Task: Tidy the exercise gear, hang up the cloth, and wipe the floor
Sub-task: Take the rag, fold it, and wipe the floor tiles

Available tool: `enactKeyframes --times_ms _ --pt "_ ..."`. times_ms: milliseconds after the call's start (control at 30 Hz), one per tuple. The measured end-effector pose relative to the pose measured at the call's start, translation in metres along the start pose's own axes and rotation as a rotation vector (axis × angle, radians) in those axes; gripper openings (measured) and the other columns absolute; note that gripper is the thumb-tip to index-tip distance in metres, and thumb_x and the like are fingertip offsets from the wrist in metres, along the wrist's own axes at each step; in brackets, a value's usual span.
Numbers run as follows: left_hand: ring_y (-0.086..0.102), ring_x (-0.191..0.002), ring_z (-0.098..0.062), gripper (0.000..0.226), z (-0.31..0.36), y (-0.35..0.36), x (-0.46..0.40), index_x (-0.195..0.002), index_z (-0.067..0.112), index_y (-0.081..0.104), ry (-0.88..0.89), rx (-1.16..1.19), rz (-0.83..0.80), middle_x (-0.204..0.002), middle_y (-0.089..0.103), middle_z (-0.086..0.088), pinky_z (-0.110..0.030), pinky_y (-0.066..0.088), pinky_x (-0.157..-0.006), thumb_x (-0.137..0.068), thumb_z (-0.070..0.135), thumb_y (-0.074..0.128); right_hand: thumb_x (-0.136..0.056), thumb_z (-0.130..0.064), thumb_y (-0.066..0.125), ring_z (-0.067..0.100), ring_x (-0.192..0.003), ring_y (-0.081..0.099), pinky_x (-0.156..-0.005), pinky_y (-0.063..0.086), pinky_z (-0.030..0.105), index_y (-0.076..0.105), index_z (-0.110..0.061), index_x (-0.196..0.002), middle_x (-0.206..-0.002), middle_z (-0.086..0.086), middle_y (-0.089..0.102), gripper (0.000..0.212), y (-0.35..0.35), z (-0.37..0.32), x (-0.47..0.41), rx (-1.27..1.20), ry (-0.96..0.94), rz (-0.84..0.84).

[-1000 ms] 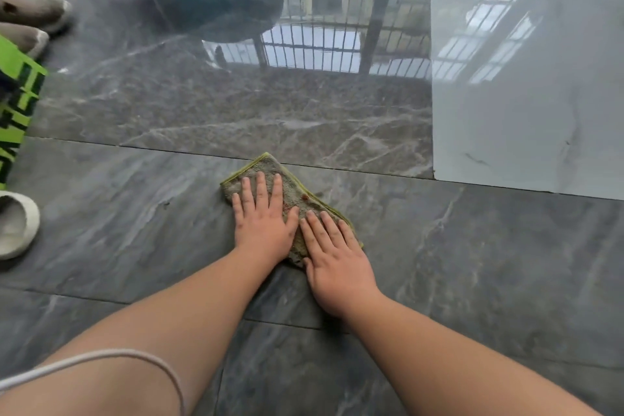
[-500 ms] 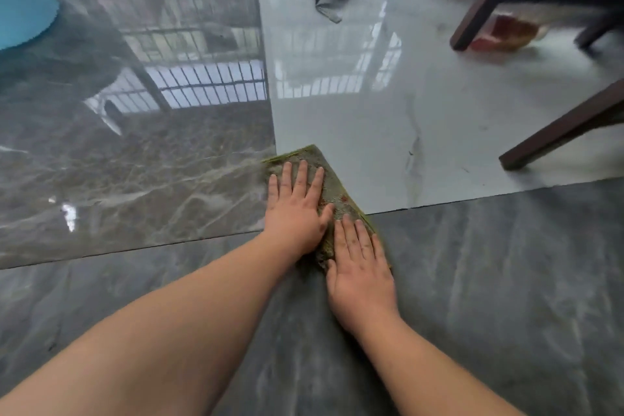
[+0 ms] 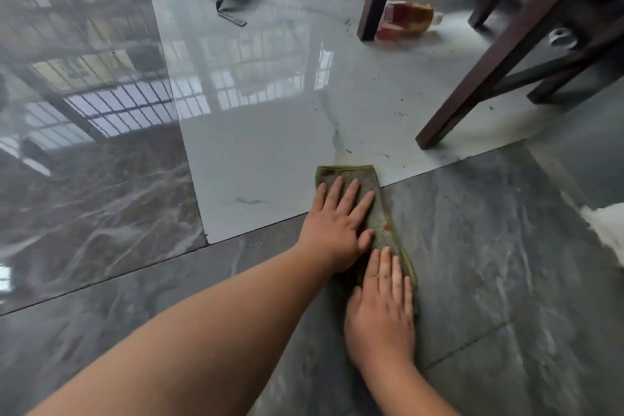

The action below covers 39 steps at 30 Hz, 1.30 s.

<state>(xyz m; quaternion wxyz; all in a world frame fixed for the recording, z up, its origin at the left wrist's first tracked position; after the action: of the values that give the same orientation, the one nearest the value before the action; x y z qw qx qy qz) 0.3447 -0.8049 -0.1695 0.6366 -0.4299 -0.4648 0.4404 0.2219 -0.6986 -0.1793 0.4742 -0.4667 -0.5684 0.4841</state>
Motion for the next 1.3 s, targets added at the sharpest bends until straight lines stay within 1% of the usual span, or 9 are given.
enactKeyframes --times_ms 133,300,700,833,933,1033,1167,1233,1300 --pt "-0.008 -0.151 -0.029 0.069 -0.014 0.004 0.034 -0.157 0.028 0.002 -0.025 0.006 0.010 -0.166 0.001 -0.004 -0.051 -0.006 -0.120 -0.097 0.056 0.022 -0.090 -0.037 0.033 0.029 -0.145 0.027 -0.118 0.010 0.044 0.035 -0.002 -0.150 -0.158 0.013 0.033 0.069 0.003 -0.024 0.024 -0.011 -0.024 -0.031" --pt "-0.013 -0.151 -0.026 0.067 -0.062 0.007 0.098 -0.157 0.029 -0.002 -0.148 0.040 0.030 -0.166 -0.005 -0.002 -0.050 -0.007 -0.120 -0.098 0.054 0.019 -0.090 -0.040 0.036 0.027 -0.146 0.028 -0.118 0.012 0.046 0.029 -0.008 -0.153 -0.160 0.011 0.029 0.071 0.005 -0.067 0.049 0.007 -0.186 -0.092" --pt "-0.015 -0.150 -0.027 0.074 -0.176 0.025 0.321 -0.156 0.028 -0.009 -0.687 0.090 0.008 -0.165 -0.011 -0.005 -0.048 -0.008 -0.121 -0.094 0.060 0.017 -0.092 -0.044 0.036 0.024 -0.151 0.016 -0.118 0.013 0.048 0.027 -0.014 -0.155 -0.163 0.005 0.020 0.071 0.011 -0.197 0.142 0.047 -0.737 -0.281" --pt "-0.014 -0.150 -0.026 0.077 -0.180 0.032 0.391 -0.155 0.026 -0.014 -0.829 0.109 -0.054 -0.164 -0.015 -0.005 -0.050 -0.004 -0.121 -0.094 0.064 0.015 -0.092 -0.043 0.036 0.022 -0.151 0.017 -0.118 0.011 0.045 0.026 -0.016 -0.155 -0.163 0.003 0.021 0.069 0.011 -0.209 0.143 0.109 -0.936 -0.267" --pt "-0.016 -0.150 -0.028 0.082 -0.165 0.034 0.423 -0.154 0.019 -0.019 -0.866 0.101 -0.136 -0.162 -0.020 -0.010 -0.050 0.000 -0.121 -0.093 0.067 0.011 -0.094 -0.041 0.035 0.022 -0.151 0.015 -0.119 0.010 0.044 0.023 -0.018 -0.156 -0.163 0.002 0.020 0.067 0.005 -0.203 0.131 0.178 -1.110 -0.279" --pt "-0.009 -0.150 -0.034 0.086 -0.143 0.031 0.430 -0.154 0.012 -0.016 -0.873 0.103 -0.219 -0.163 -0.016 -0.015 -0.050 0.006 -0.120 -0.094 0.065 0.015 -0.092 -0.035 0.032 0.021 -0.151 0.015 -0.120 0.011 0.046 0.019 -0.022 -0.157 -0.163 -0.002 0.017 0.067 -0.002 -0.193 0.111 0.236 -1.228 -0.316" --pt "0.018 -0.145 -0.033 0.072 -0.142 0.014 0.434 -0.157 0.016 0.007 -0.837 0.060 -0.217 -0.163 0.011 -0.013 -0.049 0.020 -0.113 -0.097 0.054 0.023 -0.078 -0.028 0.033 0.019 -0.150 0.018 -0.120 0.008 0.046 0.030 -0.026 -0.154 -0.161 -0.004 0.023 0.076 -0.015 -0.189 0.095 0.252 -1.248 -0.351" --pt "0.028 -0.140 -0.029 0.063 -0.153 0.005 0.434 -0.153 0.019 0.024 -0.795 0.075 -0.093 -0.157 0.028 -0.010 -0.046 0.025 -0.110 -0.097 0.045 0.032 -0.079 -0.028 0.031 0.022 -0.148 0.024 -0.120 0.009 0.044 0.040 -0.020 -0.150 -0.158 0.002 0.033 0.072 -0.023 -0.194 0.101 0.173 -1.161 -0.322" --pt "0.023 -0.144 -0.026 0.059 -0.168 0.001 0.430 -0.151 0.021 0.029 -0.735 0.141 0.058 -0.158 0.029 -0.007 -0.044 0.022 -0.114 -0.095 0.036 0.040 -0.084 -0.028 0.032 0.022 -0.148 0.025 -0.121 0.008 0.039 0.043 -0.014 -0.148 -0.157 0.006 0.036 0.066 -0.028 -0.204 0.114 -0.006 -1.014 -0.297"
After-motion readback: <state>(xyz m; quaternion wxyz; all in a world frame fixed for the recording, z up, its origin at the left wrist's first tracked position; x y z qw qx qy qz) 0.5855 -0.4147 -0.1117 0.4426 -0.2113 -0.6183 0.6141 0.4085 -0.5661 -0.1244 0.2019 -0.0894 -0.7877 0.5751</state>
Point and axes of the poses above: each hand's wrist, its own x-axis away from the middle knuckle, its own y-axis out of the palm, z = x × y, the point moved 3 cm from there along -x, towards the middle knuckle
